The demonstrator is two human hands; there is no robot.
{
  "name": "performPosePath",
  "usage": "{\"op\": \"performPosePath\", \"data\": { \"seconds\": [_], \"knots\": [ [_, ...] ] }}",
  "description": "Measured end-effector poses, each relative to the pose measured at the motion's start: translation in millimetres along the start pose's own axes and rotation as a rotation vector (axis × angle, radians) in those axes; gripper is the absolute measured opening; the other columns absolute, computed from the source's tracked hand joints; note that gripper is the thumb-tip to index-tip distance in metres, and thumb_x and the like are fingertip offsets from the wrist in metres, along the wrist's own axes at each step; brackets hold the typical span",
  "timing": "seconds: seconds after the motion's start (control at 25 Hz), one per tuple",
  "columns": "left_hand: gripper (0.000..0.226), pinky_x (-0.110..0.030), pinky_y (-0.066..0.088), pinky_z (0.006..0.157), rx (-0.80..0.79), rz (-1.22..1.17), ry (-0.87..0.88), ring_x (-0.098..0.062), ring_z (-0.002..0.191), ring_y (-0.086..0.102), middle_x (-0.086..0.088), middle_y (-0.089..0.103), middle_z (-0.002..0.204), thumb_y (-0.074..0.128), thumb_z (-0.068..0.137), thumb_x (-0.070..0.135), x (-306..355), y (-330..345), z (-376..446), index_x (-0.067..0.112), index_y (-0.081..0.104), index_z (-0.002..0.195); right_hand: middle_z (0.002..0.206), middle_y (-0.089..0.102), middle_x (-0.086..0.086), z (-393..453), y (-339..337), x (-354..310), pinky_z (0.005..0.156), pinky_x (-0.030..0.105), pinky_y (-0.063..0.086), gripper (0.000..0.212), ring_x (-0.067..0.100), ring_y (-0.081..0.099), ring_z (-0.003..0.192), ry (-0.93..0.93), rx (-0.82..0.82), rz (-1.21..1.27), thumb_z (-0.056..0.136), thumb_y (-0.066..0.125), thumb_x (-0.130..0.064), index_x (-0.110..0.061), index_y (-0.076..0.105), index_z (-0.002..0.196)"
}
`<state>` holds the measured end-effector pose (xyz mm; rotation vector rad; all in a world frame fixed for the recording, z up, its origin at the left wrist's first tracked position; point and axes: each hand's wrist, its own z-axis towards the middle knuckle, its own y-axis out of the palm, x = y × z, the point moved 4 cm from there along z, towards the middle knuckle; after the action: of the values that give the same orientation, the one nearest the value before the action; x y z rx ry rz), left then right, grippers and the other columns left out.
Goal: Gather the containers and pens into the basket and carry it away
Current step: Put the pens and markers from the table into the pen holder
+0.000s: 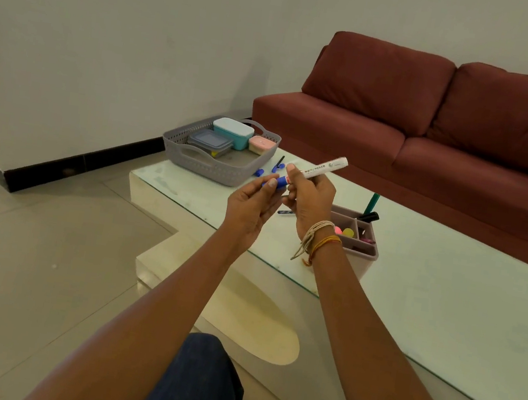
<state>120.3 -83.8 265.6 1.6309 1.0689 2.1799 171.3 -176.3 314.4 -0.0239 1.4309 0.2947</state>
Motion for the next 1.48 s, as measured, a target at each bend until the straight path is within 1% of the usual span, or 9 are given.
{"op": "performPosePath", "data": {
  "seconds": [0.2,0.28,0.4,0.56,0.68,0.88,1.12,1.36,1.48],
  "knots": [
    [0.027,-0.026,0.054,0.093,-0.078,0.150,-0.074,-0.015,0.110,0.067,-0.001,0.073,0.113,0.062,0.090,0.020,-33.3,3.1,1.2,0.017,0.067,0.116,0.082,0.058,0.005,9.0,-16.2,1.0,0.080,0.038,0.053,0.036,0.020,0.057,0.078,-0.050,0.032,-0.392,0.097,0.047,-0.043,-0.008,0.058,0.094],
    [0.046,-0.020,0.049,0.091,-0.095,0.405,-0.112,-0.012,0.118,0.061,0.001,0.067,0.125,0.071,0.083,0.031,-45.3,3.4,6.3,0.020,0.061,0.127,0.070,0.050,0.002,13.7,-40.6,-1.4,0.065,0.035,0.053,0.039,0.018,0.052,0.066,-0.002,0.031,-0.349,0.099,0.039,-0.045,-0.011,0.057,0.096],
    [0.067,-0.016,0.044,0.092,-0.152,0.898,-0.125,-0.012,0.122,0.057,-0.001,0.059,0.136,0.079,0.073,0.041,-62.5,-8.5,15.4,0.021,0.056,0.132,0.063,0.045,0.002,22.1,-81.1,-9.5,0.047,0.023,0.037,0.043,0.011,0.036,0.050,0.187,-0.120,-0.466,0.102,0.031,-0.038,-0.012,0.065,0.107],
    [0.071,-0.026,0.035,0.105,-0.331,1.465,-0.106,-0.014,0.132,0.047,0.003,0.047,0.146,0.073,0.076,0.048,-77.7,-27.3,22.9,0.027,0.048,0.139,0.061,0.060,0.004,31.1,-121.6,-45.8,0.037,0.016,0.037,0.020,0.009,0.043,0.043,-0.015,-0.162,-0.585,0.087,0.067,-0.018,-0.002,0.073,0.098],
    [0.064,-0.026,0.033,0.107,-0.365,1.506,-0.087,-0.012,0.131,0.047,0.006,0.049,0.145,0.074,0.077,0.043,-80.0,-33.0,23.7,0.031,0.050,0.136,0.054,0.049,0.002,36.4,-136.7,-60.3,0.041,0.019,0.038,0.028,0.009,0.042,0.042,-0.136,-0.007,-0.653,0.076,0.079,-0.028,-0.008,0.061,0.069],
    [0.055,-0.027,0.034,0.108,-0.356,1.504,-0.042,-0.011,0.128,0.049,0.006,0.052,0.142,0.073,0.079,0.040,-78.6,-30.8,19.6,0.030,0.055,0.131,0.053,0.047,-0.002,31.6,-129.6,-47.7,0.051,0.017,0.035,0.035,0.009,0.041,0.047,-0.244,-0.034,-1.070,0.076,0.078,-0.037,-0.015,0.053,0.064],
    [0.053,-0.029,0.036,0.109,-0.362,1.497,-0.039,-0.012,0.127,0.050,0.005,0.053,0.140,0.073,0.080,0.037,-74.5,-28.3,15.8,0.028,0.056,0.130,0.053,0.049,0.000,25.3,-130.2,-53.4,0.053,0.017,0.041,0.037,0.012,0.046,0.048,-0.387,0.121,-0.826,0.076,0.076,-0.041,-0.011,0.056,0.067],
    [0.054,-0.027,0.034,0.109,-0.358,1.495,-0.042,-0.011,0.128,0.049,0.006,0.052,0.142,0.073,0.080,0.037,-72.9,-27.1,15.4,0.028,0.056,0.130,0.067,0.058,0.000,23.7,-123.2,-21.0,0.058,0.018,0.040,0.027,0.011,0.052,0.061,-0.025,-0.296,-1.152,0.071,0.080,-0.042,-0.022,0.061,0.073],
    [0.054,-0.027,0.034,0.109,-0.350,1.490,-0.055,-0.011,0.128,0.049,0.006,0.052,0.142,0.074,0.080,0.036,-73.0,-27.4,15.4,0.028,0.056,0.130,0.083,0.062,0.005,25.2,-146.9,-21.8,0.061,0.022,0.044,0.010,0.016,0.054,0.071,0.125,-0.374,-1.139,0.079,0.074,-0.023,-0.025,0.063,0.081]
  ]
}}
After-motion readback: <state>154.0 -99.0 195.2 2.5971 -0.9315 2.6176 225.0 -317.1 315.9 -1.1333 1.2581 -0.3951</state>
